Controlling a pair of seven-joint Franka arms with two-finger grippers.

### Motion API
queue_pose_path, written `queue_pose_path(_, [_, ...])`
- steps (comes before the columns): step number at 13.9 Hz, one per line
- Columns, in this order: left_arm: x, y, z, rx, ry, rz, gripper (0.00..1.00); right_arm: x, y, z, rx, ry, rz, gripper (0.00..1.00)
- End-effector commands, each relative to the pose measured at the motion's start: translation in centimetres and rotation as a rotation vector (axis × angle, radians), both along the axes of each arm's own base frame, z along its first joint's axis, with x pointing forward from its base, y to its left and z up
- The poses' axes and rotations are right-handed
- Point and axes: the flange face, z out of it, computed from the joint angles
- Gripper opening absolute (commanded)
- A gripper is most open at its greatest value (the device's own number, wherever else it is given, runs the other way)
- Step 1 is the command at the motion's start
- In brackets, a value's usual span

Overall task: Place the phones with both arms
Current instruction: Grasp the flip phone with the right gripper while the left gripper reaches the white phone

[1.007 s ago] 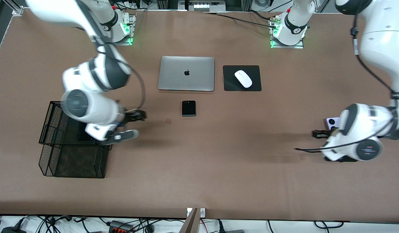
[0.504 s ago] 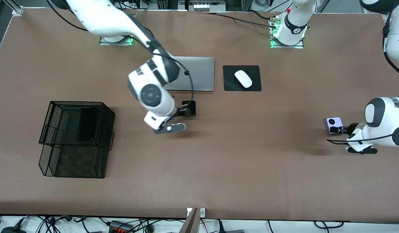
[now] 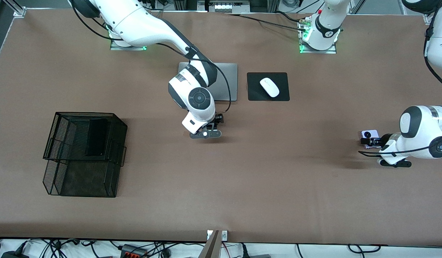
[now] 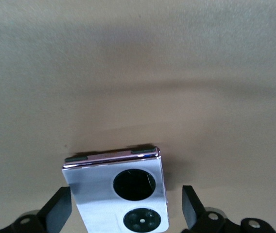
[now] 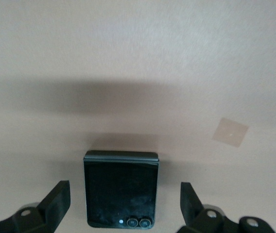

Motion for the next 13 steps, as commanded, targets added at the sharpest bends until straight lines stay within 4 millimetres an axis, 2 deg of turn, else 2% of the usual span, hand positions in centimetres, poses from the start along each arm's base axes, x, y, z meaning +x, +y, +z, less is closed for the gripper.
queue_pose_path(1, [-0.7,0.0,0.4,0.004,-0.005,0.0,1.0,-1.4,0.5,-0.6,-0.022,-0.006,-0.011,1.0])
queue_pose_path(4, [-0.6,0.0,0.6,0.012,-0.006,-0.007,1.0,-2.0,1.0,-2.7,0.001,-0.014,-0.005,1.0])
queue_pose_path(7, [-0.5,0.2,0.9,0.018,-0.006,-0.003,1.0,-2.2,1.0,-3.3,-0.001,-0.012,-0.003,1.0])
queue_pose_path(10, [-0.5,0.1,0.8,0.037,-0.006,0.053,1.0,-2.7,0.1,-4.7,-0.02,0.009,-0.003,1.0])
queue_pose_path(13, [-0.6,0.0,0.5,0.049,0.001,0.082,1.0,-2.8,0.2,-4.7,-0.021,0.011,-0.004,1.0])
